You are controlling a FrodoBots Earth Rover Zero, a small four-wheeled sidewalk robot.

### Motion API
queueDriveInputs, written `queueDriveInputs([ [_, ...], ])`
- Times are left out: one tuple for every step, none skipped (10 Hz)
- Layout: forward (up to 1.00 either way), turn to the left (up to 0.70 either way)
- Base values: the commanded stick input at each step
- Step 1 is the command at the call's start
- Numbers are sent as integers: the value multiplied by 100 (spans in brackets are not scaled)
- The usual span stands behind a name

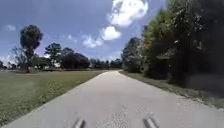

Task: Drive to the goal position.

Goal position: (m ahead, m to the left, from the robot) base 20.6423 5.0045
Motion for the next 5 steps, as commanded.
queueDriveInputs([
  [50,0],
  [50,0],
  [50,0],
  [50,0],
  [50,0],
])
